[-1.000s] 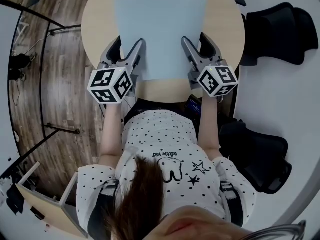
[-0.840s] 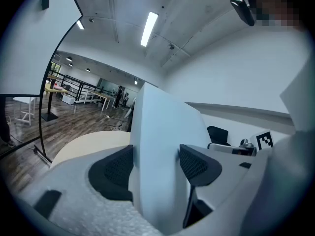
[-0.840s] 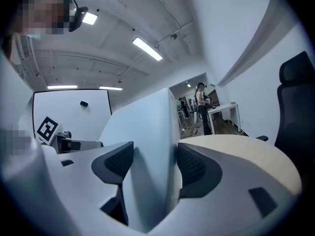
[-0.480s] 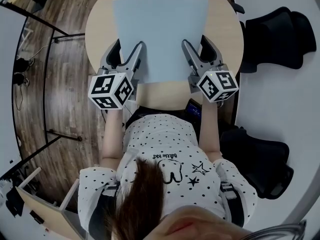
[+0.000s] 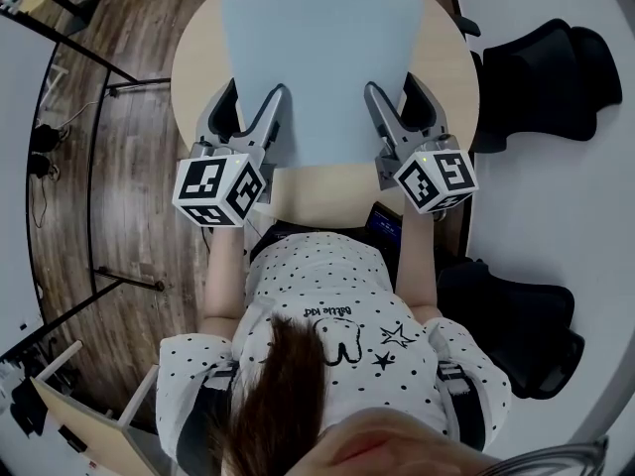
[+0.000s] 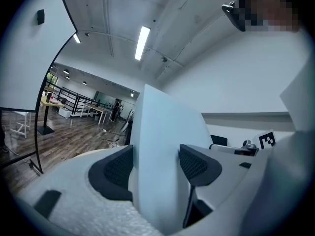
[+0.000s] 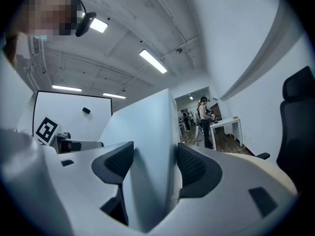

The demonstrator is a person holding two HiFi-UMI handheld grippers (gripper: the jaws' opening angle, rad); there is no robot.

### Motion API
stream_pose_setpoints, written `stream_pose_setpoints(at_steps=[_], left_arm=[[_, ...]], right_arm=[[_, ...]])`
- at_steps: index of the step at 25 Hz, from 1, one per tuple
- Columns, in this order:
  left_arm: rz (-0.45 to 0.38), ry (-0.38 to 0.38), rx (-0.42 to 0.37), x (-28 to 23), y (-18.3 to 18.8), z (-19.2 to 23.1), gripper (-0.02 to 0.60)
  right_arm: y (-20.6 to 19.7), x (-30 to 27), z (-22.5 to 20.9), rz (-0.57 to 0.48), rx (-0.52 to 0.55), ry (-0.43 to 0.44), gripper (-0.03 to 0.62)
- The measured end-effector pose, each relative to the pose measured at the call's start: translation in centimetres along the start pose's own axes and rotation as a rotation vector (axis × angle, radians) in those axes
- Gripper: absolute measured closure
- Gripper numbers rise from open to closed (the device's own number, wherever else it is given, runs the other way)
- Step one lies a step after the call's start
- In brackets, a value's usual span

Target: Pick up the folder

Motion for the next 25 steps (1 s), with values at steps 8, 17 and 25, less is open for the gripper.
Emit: stream_pose_setpoints(at_steps=[8,17,25], left_arm=[[-0.060,0.006,-0.055,1.4,1.2,-1.4,0.291],[-0.111,-0.005,-0.076,2.9,2.4,-2.6,0.291],[-0.169,-0.014,-0.116,4.0,3.8,-4.1,0.291]], right_arm=[[1.1,1.4,0.5,-0.050,0.001,0.013,0.313],[2.7,3.2,1.5,-0.095,0.031,0.007,0.315],[3.9,4.9,2.0,-0.149,0.043,0.007,0.315]])
Point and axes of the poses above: the fingertips, and each gripper's own axes: x backward along the fingers, z to its left, y out of its top, the point moved 9 cm from there along x, backward along the fingers, and after that the axes turned 14 degrees about z, right-handed, at the moved point
